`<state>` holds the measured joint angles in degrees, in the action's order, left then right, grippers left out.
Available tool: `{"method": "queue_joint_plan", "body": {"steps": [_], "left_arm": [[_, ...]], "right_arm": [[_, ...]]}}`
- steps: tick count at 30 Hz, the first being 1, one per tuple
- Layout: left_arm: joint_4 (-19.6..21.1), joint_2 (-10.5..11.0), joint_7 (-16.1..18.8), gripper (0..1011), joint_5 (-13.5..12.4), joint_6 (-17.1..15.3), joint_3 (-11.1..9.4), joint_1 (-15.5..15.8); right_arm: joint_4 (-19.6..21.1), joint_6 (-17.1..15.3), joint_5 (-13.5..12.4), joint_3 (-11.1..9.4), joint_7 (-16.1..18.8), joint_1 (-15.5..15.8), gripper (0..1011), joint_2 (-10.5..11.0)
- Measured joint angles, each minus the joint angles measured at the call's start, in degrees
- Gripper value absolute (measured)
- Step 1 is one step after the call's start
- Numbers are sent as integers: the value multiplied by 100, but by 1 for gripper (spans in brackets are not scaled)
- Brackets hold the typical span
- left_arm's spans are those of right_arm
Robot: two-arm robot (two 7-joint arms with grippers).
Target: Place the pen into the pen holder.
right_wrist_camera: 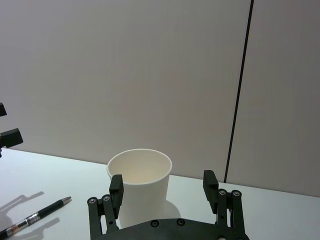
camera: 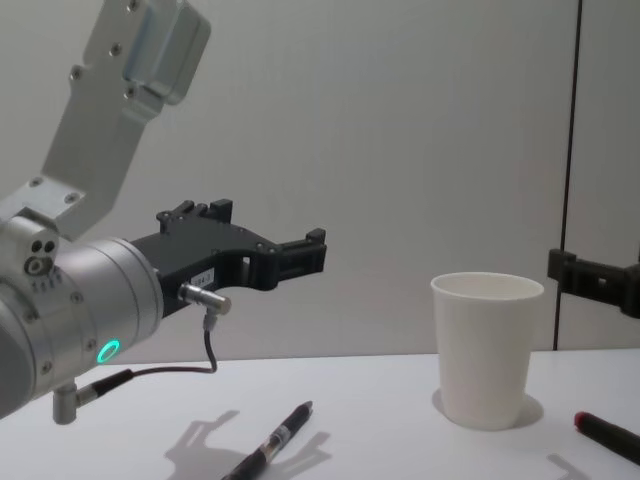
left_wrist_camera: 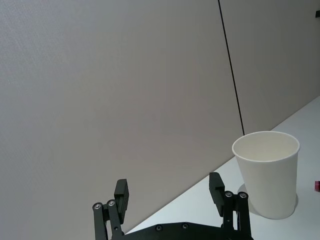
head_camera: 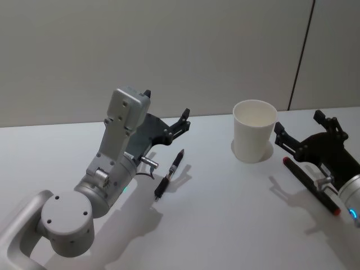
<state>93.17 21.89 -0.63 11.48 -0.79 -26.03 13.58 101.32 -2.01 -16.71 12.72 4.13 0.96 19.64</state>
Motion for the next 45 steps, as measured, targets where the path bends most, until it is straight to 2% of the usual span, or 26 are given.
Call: {"method": "queue_joint_plan", "body": {"steps": [9, 10, 18, 20, 27, 36, 45], "left_arm": [[0, 0, 0, 1001, 0, 0, 0, 0], [0, 0, 0, 1001, 0, 0, 0, 0], [0, 0, 0, 1001, 0, 0, 0, 0], [0, 0, 0, 1001, 0, 0, 0, 0], [0, 0, 0, 1001, 0, 0, 0, 0], [0, 0, 0, 1001, 0, 0, 0, 0], [0, 0, 0, 1001, 0, 0, 0, 0]], "right_arm": [[122, -47, -214, -158, 123, 146, 1002, 233], [171, -71, -289, -215, 136, 206, 1002, 316], [348, -195, -511, -392, 126, 452, 1002, 577], [435, -279, -609, -483, 82, 589, 1002, 708], [562, -514, -755, -615, 0, 783, 1001, 898], [666, -1125, -894, -713, -68, 866, 1001, 1046], [606, -2076, -856, -622, -105, 575, 1002, 939]]}}
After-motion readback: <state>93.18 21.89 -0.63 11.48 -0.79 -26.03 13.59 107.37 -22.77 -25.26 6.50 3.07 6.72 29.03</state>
